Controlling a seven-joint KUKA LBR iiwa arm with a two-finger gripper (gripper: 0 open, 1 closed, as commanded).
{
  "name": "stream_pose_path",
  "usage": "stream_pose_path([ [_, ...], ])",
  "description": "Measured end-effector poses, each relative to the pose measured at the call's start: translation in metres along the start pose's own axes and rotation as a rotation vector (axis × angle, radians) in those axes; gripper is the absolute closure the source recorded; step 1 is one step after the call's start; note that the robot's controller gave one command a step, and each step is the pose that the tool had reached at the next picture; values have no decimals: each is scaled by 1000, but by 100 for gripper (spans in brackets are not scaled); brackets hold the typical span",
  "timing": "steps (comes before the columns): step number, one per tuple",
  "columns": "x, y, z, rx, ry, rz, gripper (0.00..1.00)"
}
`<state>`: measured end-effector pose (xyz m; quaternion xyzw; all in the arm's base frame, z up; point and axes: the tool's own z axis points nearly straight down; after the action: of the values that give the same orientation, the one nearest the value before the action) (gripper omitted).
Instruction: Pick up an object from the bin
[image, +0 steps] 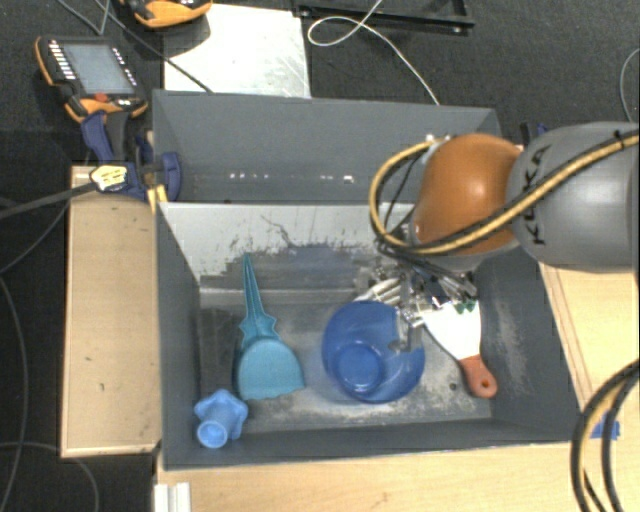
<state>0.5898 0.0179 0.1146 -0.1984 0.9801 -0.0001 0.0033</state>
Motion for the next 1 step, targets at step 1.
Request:
stream_pose_path([
  [1, 10, 54, 15, -6, 4, -313, 0],
])
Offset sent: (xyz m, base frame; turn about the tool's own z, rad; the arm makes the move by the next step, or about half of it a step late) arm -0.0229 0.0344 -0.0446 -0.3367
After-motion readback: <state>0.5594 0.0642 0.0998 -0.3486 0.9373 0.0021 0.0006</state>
